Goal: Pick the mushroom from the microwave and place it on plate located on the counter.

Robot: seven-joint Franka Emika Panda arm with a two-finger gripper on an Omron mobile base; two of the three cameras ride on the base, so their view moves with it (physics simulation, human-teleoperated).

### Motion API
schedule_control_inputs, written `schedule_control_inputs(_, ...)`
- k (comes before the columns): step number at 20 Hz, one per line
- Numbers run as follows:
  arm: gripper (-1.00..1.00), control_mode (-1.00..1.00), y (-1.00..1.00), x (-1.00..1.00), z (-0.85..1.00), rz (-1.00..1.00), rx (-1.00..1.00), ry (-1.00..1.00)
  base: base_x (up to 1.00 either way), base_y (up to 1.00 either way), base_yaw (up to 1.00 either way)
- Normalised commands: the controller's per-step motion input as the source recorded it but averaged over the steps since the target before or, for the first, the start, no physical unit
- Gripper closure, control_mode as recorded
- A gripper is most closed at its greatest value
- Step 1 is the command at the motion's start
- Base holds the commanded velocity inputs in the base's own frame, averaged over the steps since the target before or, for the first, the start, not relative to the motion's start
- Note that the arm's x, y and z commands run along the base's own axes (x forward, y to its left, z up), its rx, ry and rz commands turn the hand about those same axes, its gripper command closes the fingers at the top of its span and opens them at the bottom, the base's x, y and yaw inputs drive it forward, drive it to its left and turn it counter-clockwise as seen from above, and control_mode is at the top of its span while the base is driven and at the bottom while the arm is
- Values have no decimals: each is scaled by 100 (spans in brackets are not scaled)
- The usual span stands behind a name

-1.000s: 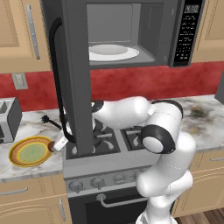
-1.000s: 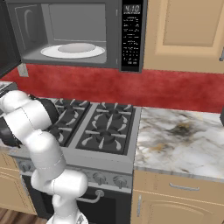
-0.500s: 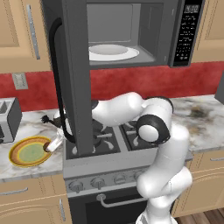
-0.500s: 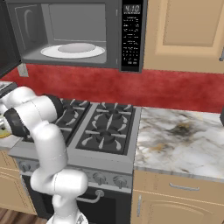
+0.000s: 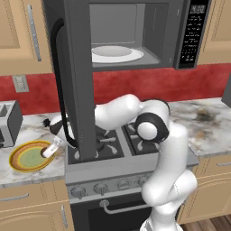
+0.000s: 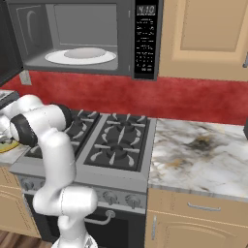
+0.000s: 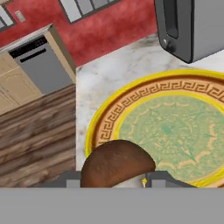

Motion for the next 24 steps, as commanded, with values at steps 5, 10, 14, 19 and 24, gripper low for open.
schedule_control_inputs(5,100,-100,13,22,-17,-4,0,0,0,0,0)
schedule_control_inputs(10,100,-100,19,24,-23,-5,0,0,0,0,0)
schedule_control_inputs(14,100,-100,27,23,-24,-6,0,-1,0,0,0)
schedule_control_inputs(19,100,-100,23,19,-15,-5,0,0,0,0,0)
schedule_control_inputs(24,100,-100,12,8,-3,-3,0,0,0,0,0)
